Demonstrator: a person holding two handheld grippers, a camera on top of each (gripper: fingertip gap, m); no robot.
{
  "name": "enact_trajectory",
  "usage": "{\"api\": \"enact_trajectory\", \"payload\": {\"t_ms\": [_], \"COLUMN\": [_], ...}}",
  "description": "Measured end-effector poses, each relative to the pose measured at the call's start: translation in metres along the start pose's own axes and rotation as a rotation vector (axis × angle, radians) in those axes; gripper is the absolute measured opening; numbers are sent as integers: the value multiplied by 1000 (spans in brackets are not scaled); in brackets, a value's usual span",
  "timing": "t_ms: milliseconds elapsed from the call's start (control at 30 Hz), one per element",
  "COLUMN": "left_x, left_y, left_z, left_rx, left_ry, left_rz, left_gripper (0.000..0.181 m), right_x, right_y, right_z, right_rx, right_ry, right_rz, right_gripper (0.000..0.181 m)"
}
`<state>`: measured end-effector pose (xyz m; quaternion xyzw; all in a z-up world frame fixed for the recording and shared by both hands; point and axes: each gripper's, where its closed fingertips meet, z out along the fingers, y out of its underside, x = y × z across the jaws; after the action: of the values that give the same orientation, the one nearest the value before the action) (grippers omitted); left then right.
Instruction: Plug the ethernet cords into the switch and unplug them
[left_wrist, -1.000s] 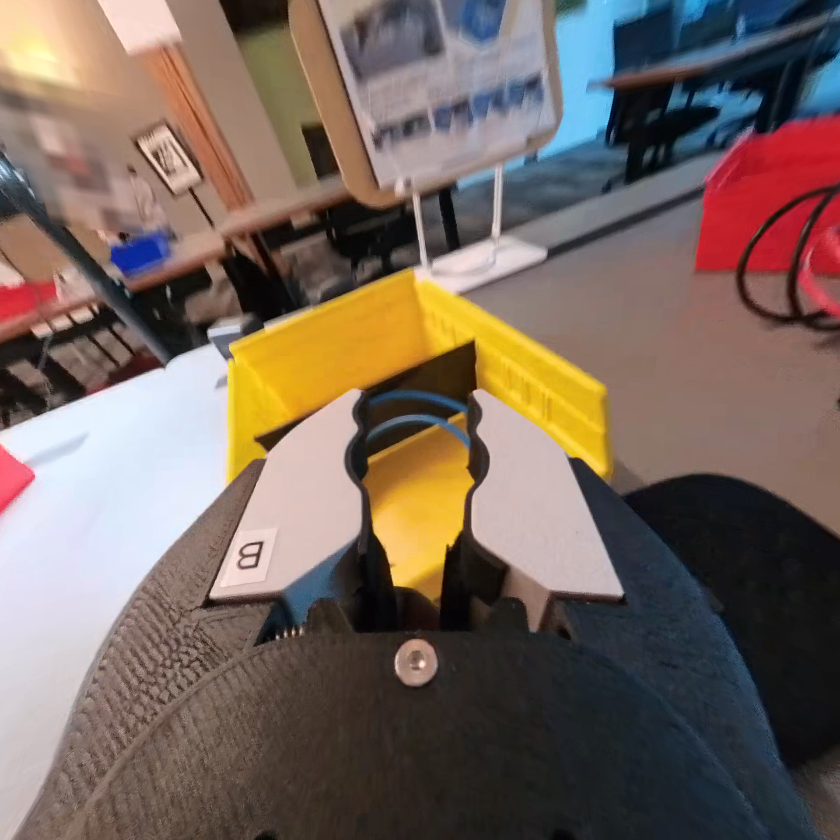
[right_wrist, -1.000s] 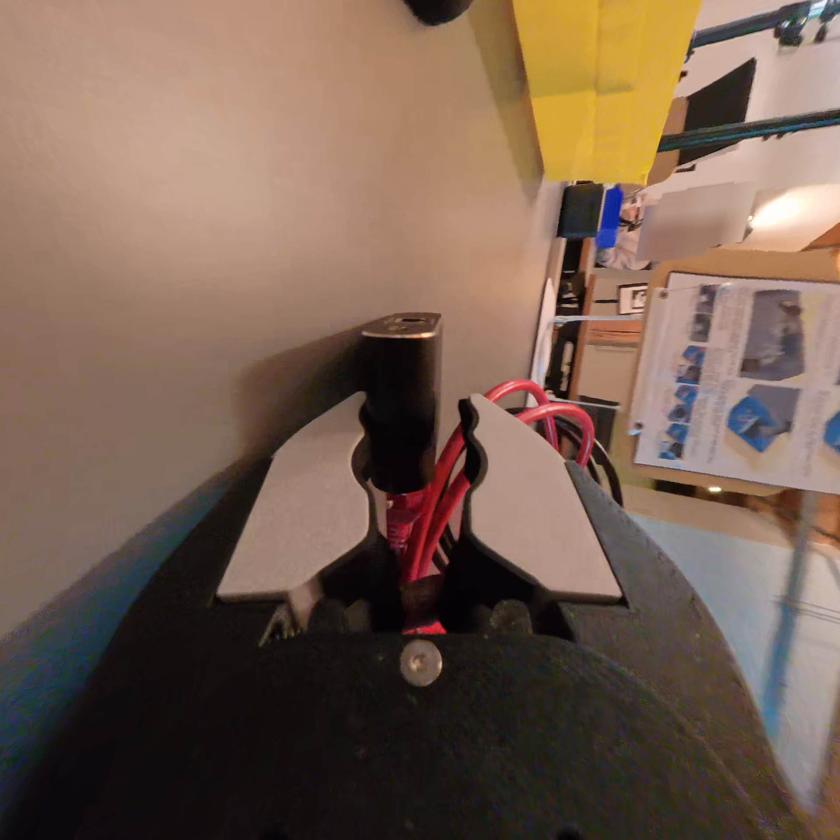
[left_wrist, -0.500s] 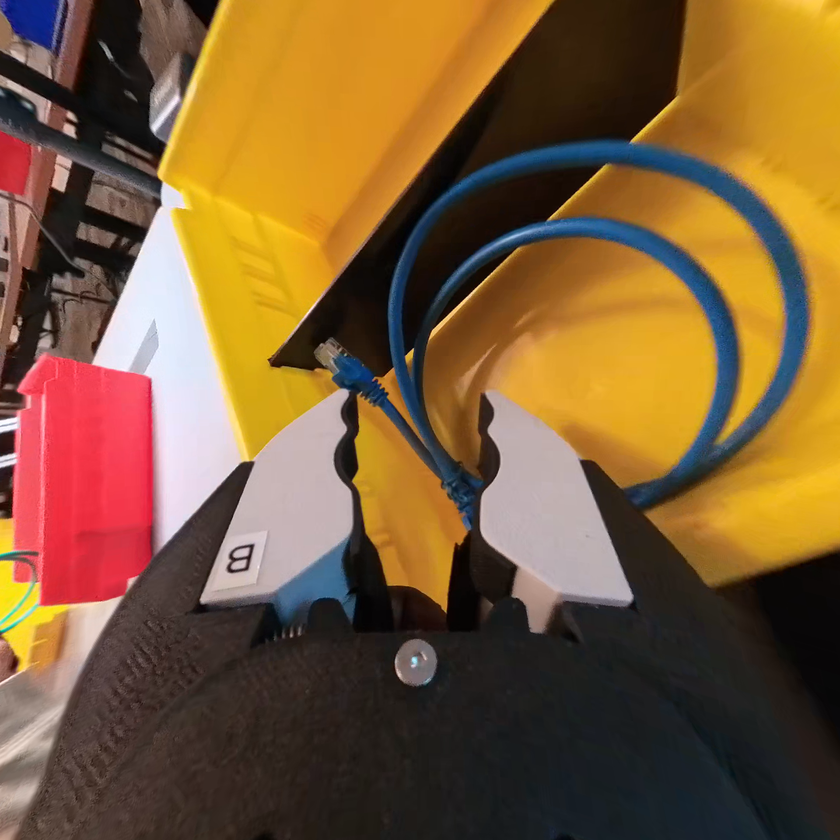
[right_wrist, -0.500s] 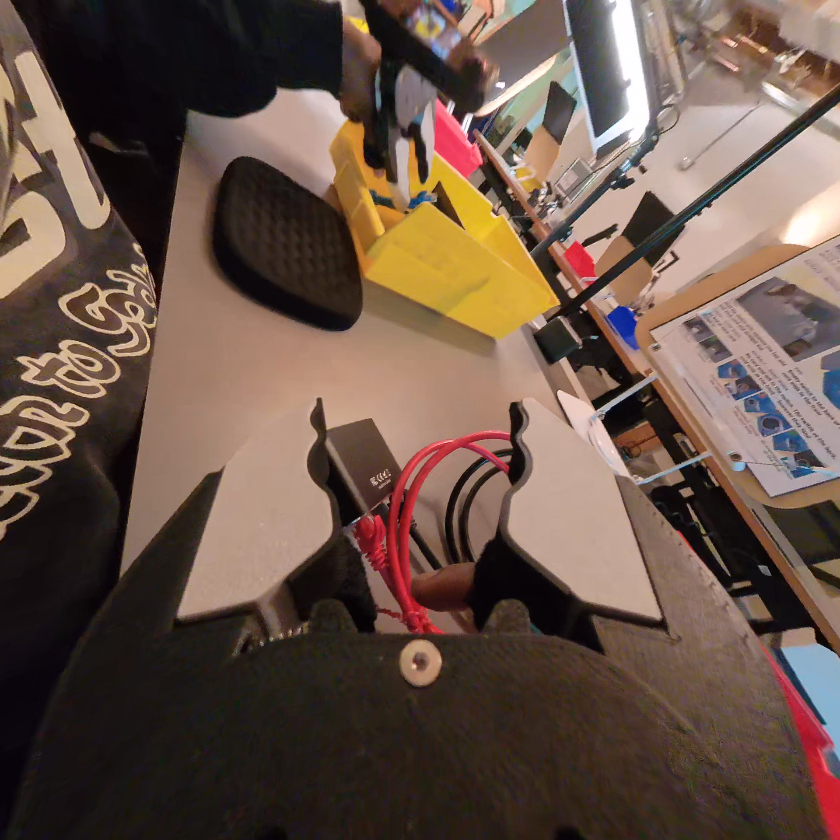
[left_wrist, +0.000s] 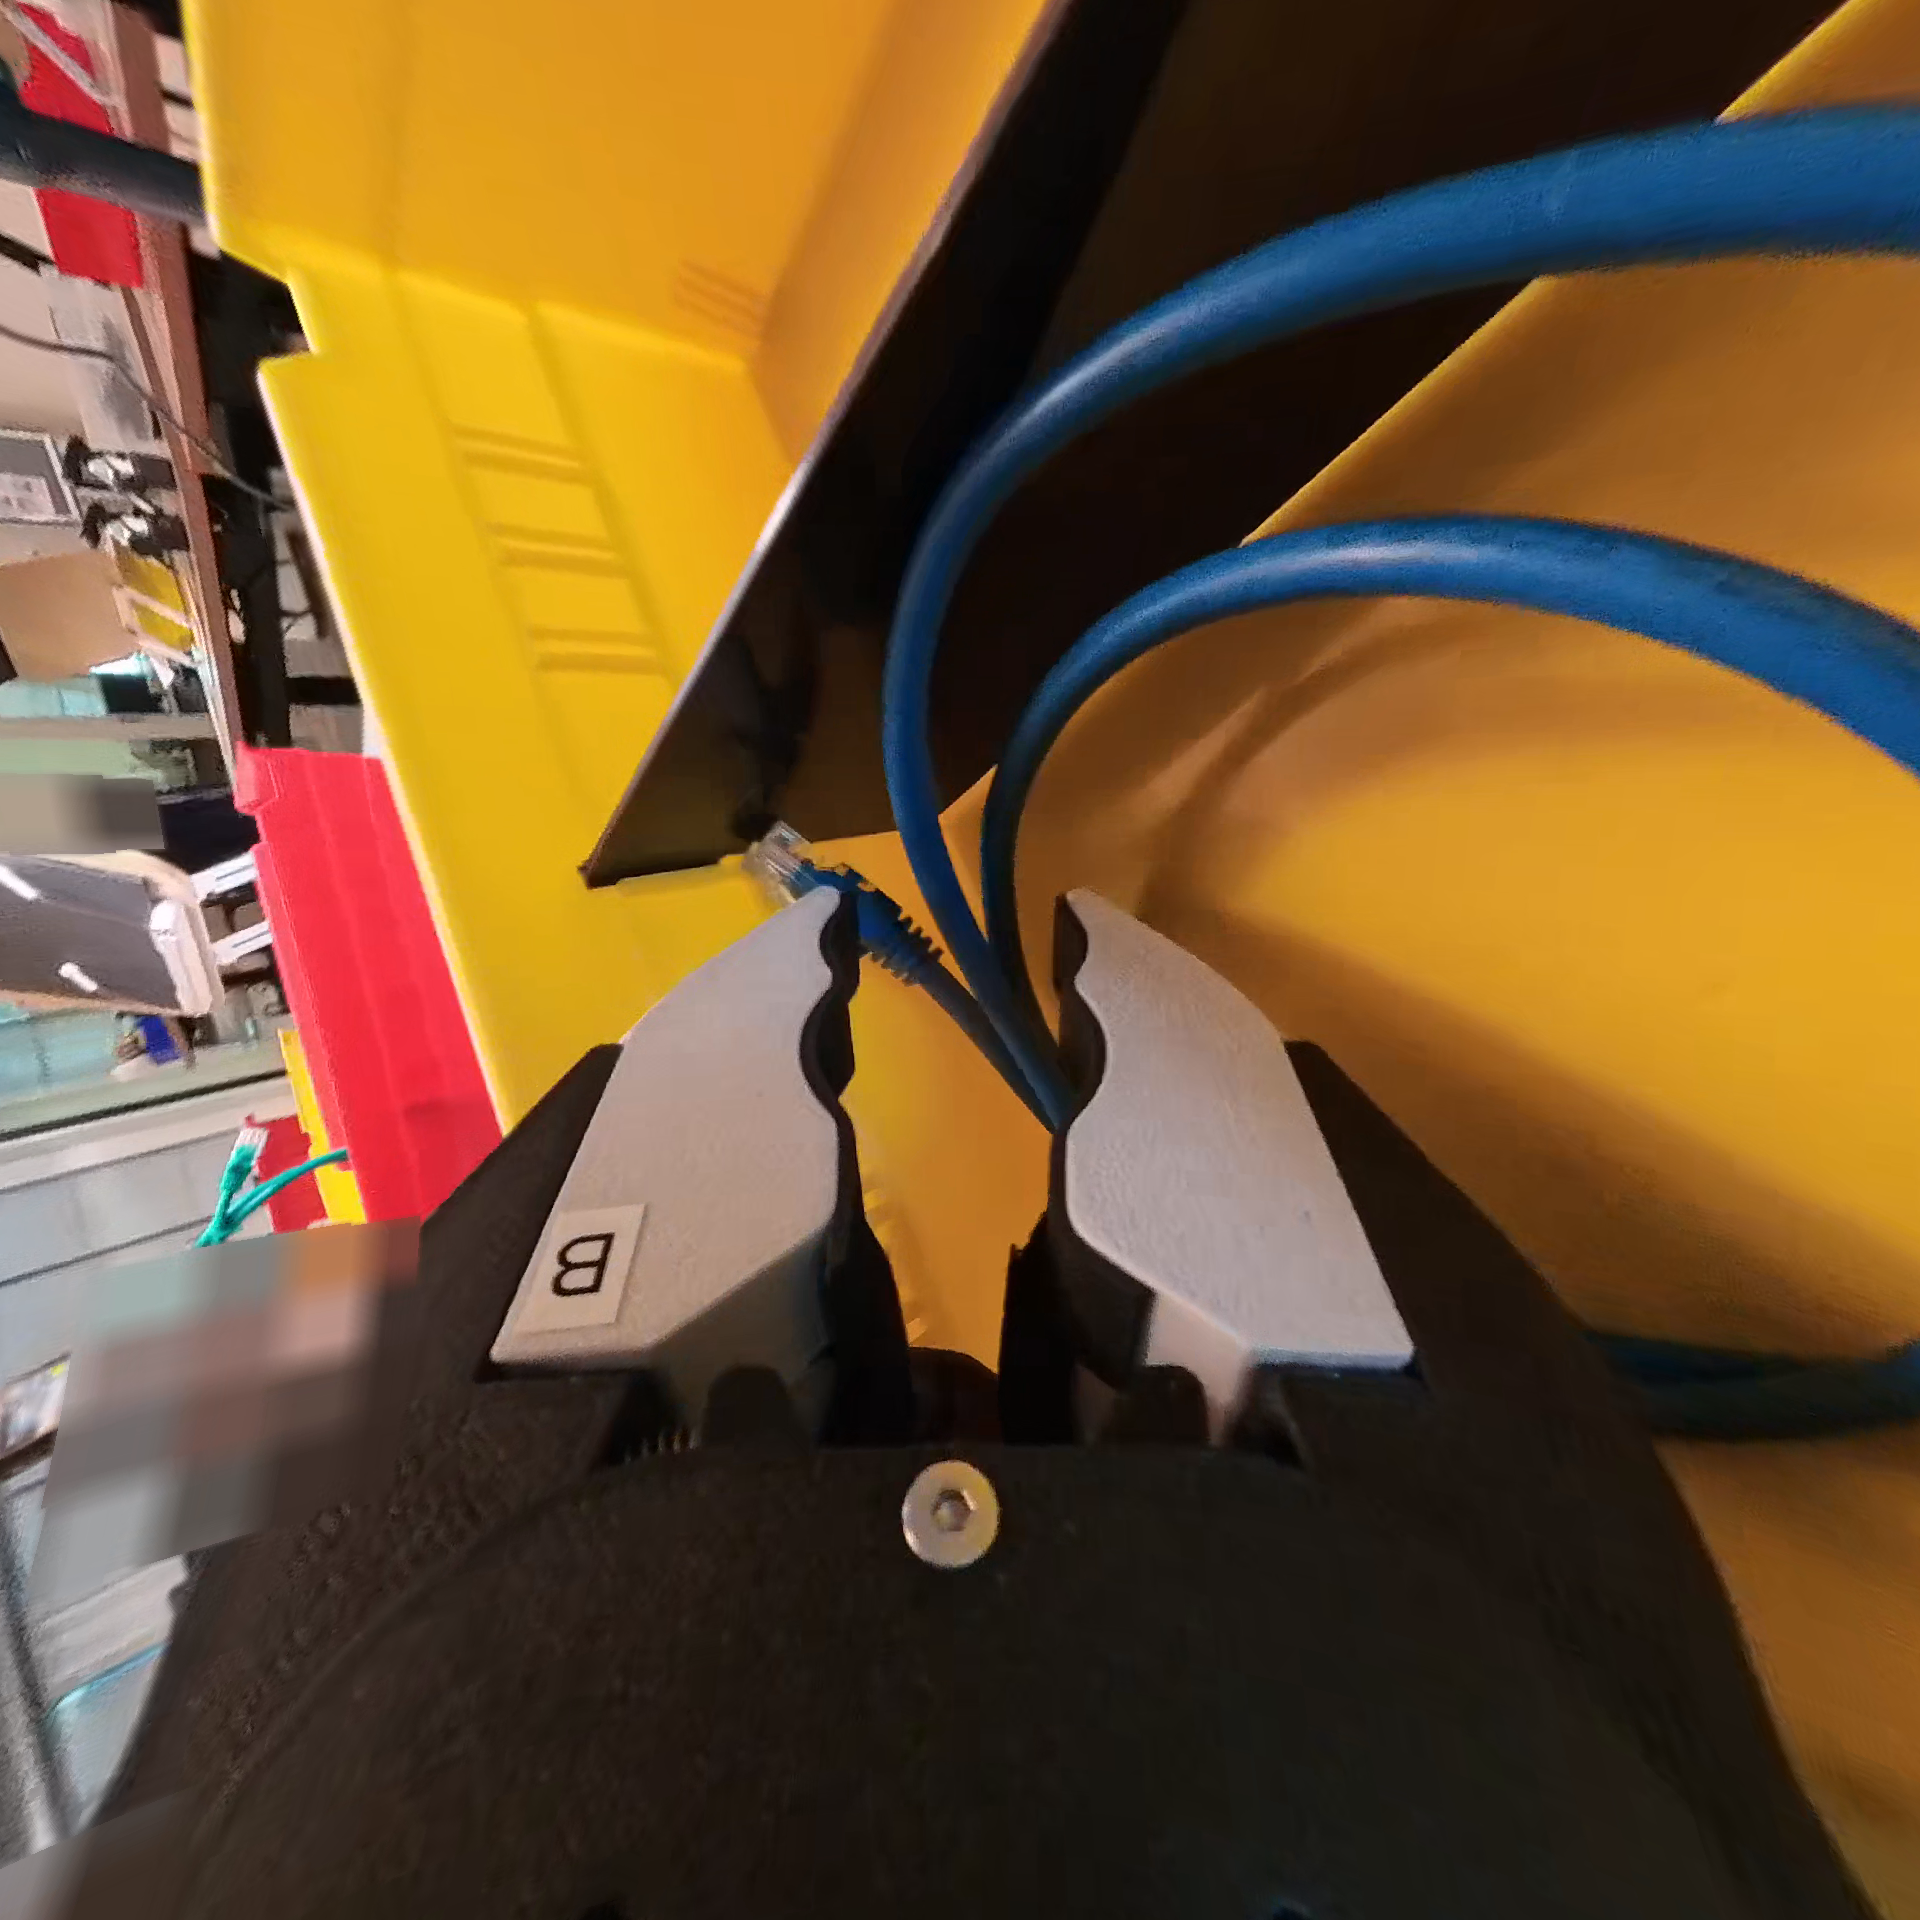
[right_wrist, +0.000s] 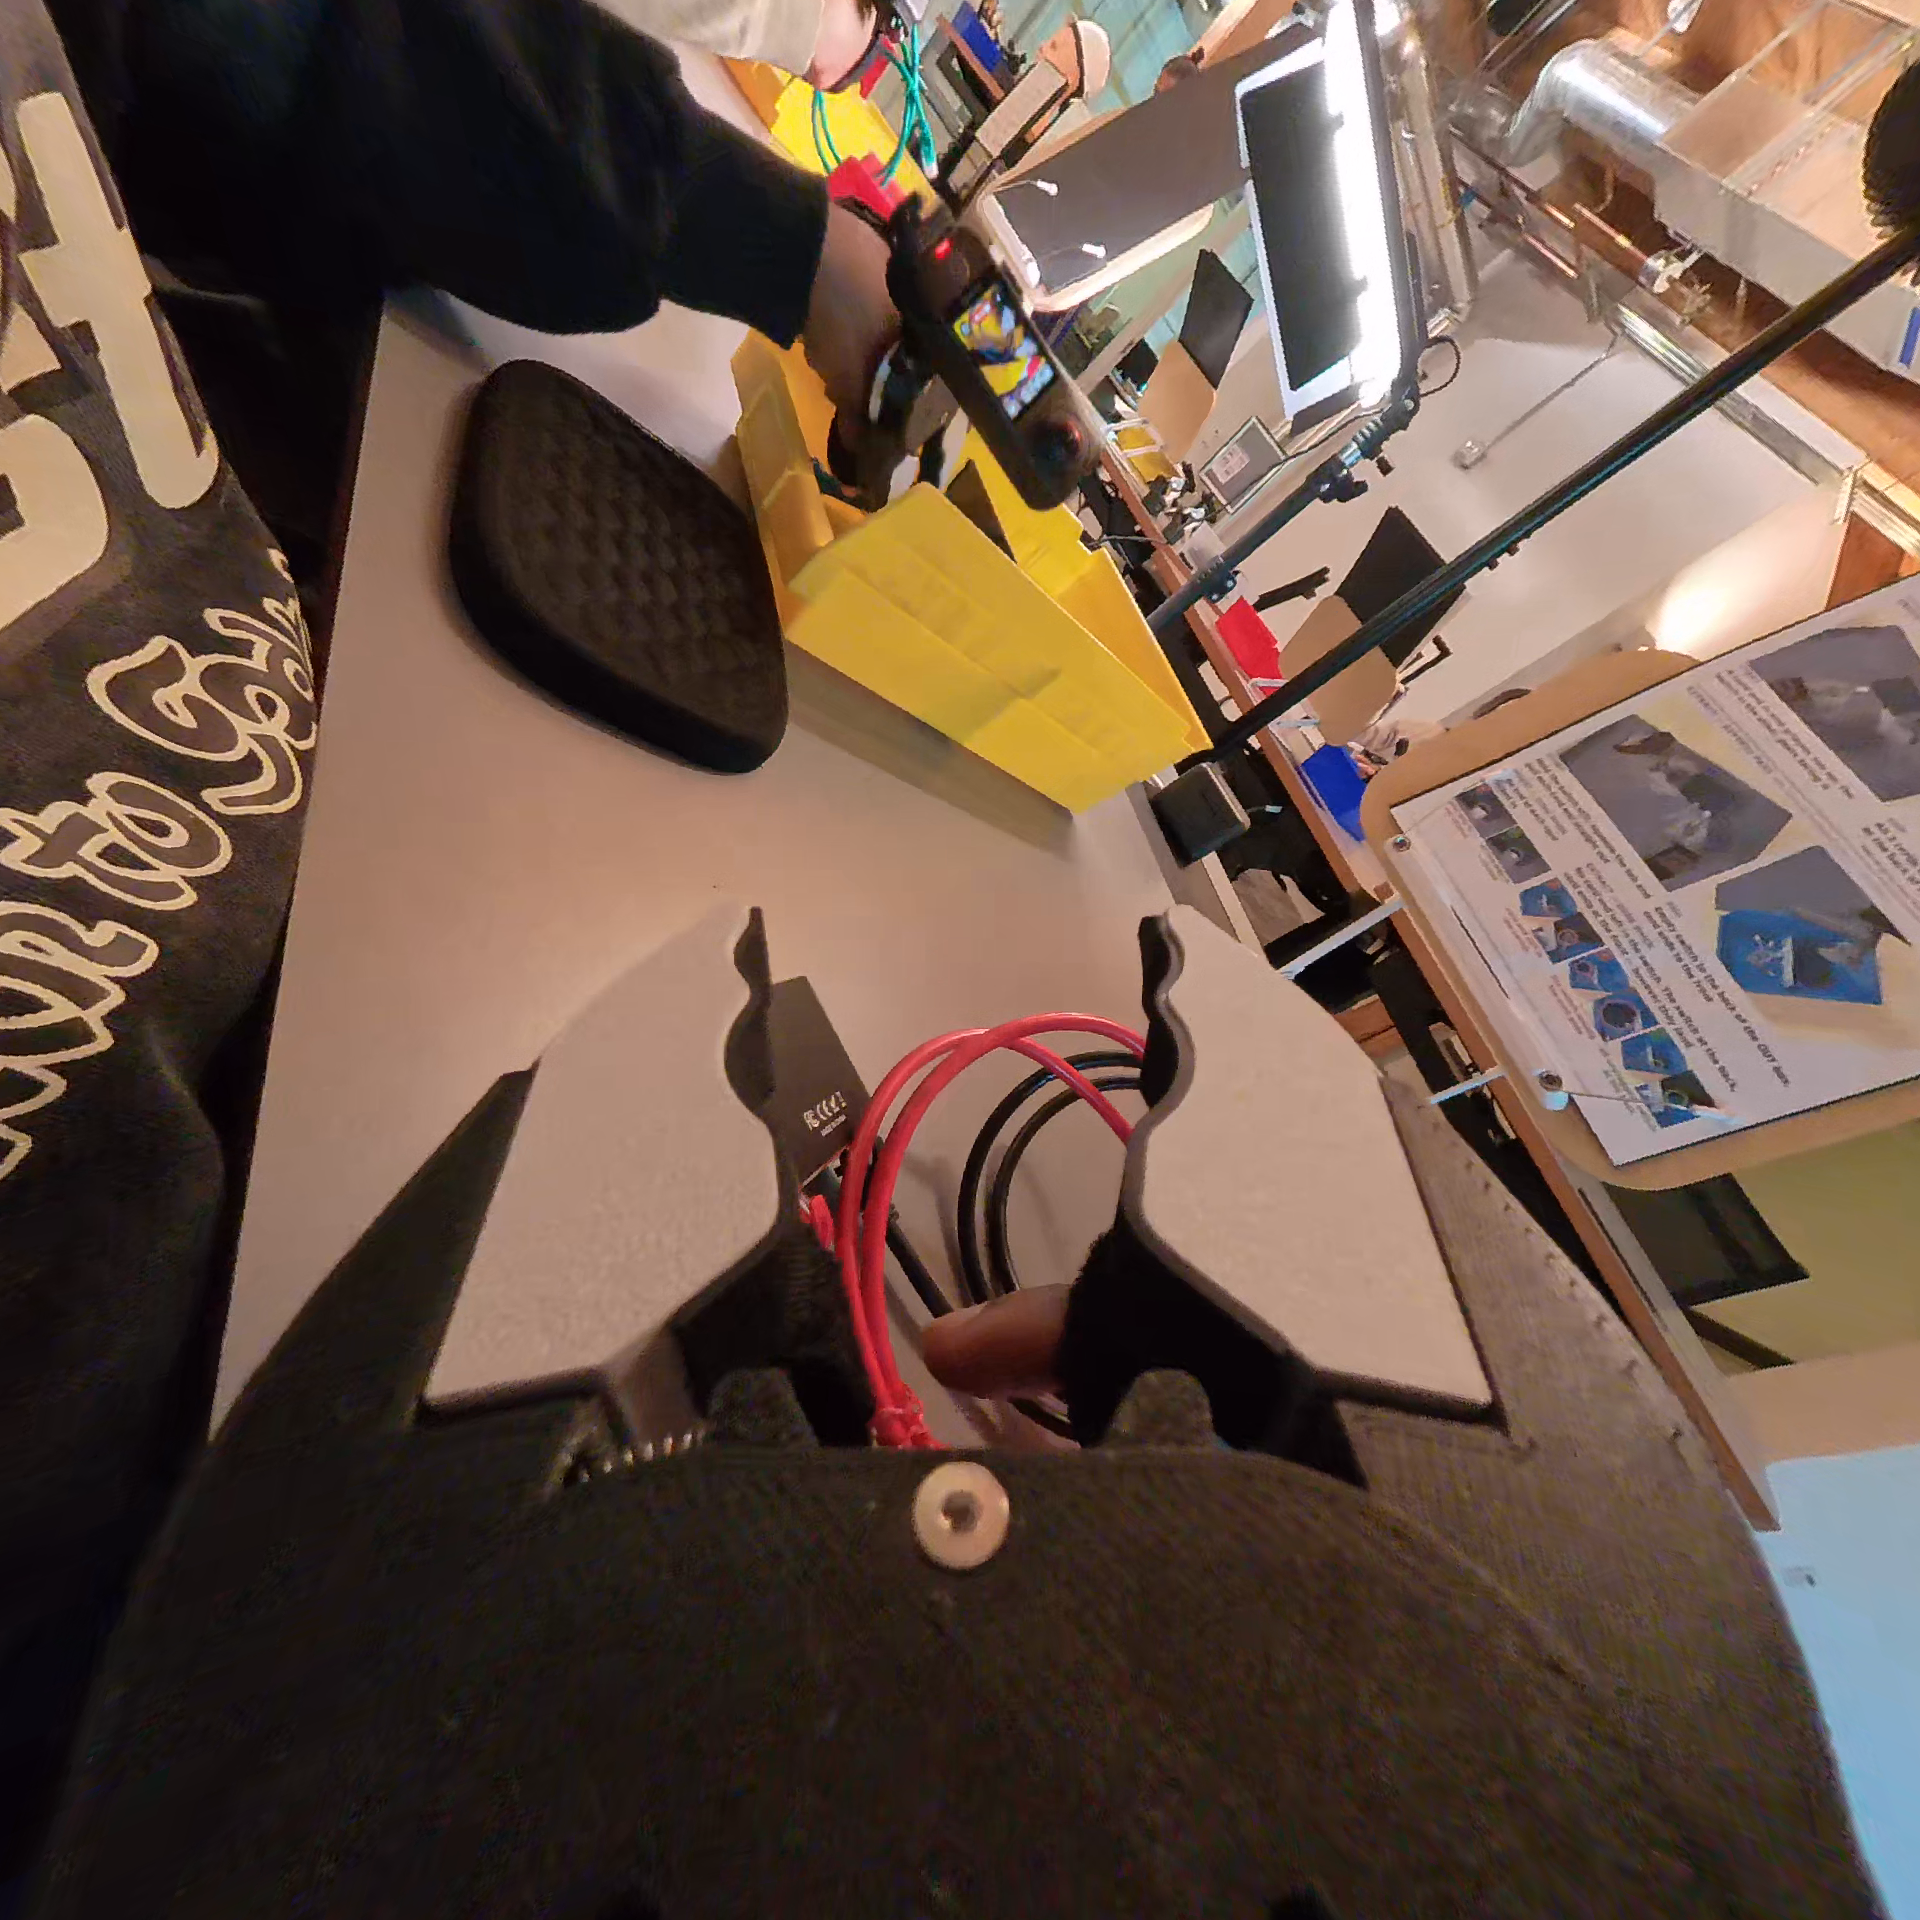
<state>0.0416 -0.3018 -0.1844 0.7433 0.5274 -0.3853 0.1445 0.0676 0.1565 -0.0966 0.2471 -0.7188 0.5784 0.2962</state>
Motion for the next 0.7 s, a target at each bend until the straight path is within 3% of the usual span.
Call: {"api": "enact_trajectory", "payload": {"t_ms": [67, 200, 367, 467, 567, 700], "left_x": [2, 1, -33, -59, -73, -64], "left_y": [0, -4, -17, -29, -46, -61], "left_z": [3, -3, -63, -120, -184, -267], "left_rx": [-14, 41, 277, 540, 907, 1457], "left_ry": [-13, -32, -130, -198, -170, 107], "left_rz": [17, -24, -169, -289, -435, -663], "left_gripper": [14, 7, 6, 6, 5, 5], "right_x": [0, 2, 4, 5, 8, 10], "right_y": [-1, 1, -7, -13, -16, -21], "right_z": [0, -1, -3, -4, -6, -7], "right_rx": [9, -1, 62, 108, 138, 185], "right_ry": [6, 20, 15, 12, 15, 20], "right_rz": [-4, -13, 50, 101, 141, 206], "right_gripper": [67, 65, 64, 63, 62, 59]}}
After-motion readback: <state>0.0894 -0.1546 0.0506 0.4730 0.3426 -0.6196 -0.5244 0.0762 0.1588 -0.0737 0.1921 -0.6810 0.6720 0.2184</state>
